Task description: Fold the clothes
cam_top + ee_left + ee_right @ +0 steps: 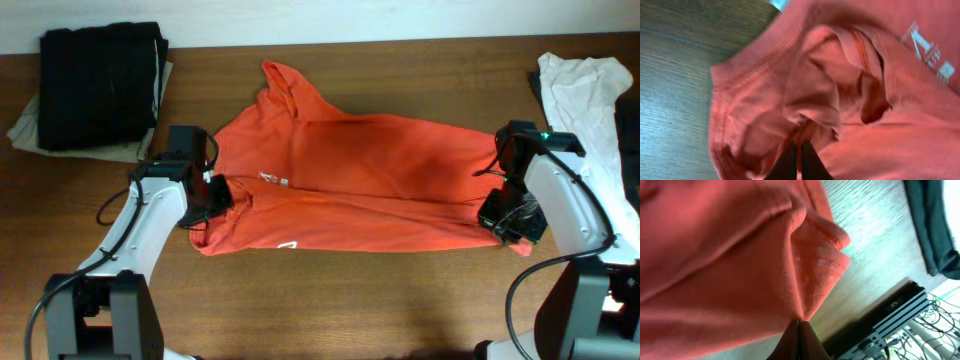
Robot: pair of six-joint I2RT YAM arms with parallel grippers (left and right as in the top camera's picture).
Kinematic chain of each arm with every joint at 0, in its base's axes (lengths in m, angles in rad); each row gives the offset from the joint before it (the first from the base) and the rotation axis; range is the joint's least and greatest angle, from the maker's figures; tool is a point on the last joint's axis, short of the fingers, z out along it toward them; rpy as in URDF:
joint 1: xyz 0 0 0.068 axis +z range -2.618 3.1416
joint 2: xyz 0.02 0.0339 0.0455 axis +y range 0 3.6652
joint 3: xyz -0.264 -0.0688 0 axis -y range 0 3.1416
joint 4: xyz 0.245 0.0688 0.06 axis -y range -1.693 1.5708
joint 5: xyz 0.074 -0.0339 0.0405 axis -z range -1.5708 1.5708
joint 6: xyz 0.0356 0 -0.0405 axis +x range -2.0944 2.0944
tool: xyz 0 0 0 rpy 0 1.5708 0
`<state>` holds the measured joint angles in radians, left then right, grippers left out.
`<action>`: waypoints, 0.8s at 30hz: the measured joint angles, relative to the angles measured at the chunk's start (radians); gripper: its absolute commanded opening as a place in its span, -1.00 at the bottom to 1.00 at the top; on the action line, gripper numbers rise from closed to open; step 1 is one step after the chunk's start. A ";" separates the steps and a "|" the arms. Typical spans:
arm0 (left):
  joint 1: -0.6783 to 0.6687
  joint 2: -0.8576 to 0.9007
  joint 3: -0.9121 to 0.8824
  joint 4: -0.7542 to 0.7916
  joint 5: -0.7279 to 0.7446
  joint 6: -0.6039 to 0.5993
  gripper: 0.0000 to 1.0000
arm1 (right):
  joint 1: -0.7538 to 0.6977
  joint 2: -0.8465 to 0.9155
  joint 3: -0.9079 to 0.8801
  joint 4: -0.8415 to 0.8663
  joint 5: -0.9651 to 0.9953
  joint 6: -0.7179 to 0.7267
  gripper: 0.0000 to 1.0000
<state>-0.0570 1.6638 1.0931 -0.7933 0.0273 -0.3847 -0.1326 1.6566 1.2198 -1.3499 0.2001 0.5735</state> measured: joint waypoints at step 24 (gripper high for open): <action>0.039 0.166 0.032 -0.011 0.004 0.183 -0.99 | -0.018 0.000 0.000 0.090 -0.097 -0.100 0.89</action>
<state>-0.0181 1.8294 1.1248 -0.8040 0.0315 -0.2012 -0.1501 1.6566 1.2198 -1.2594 0.1032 0.4740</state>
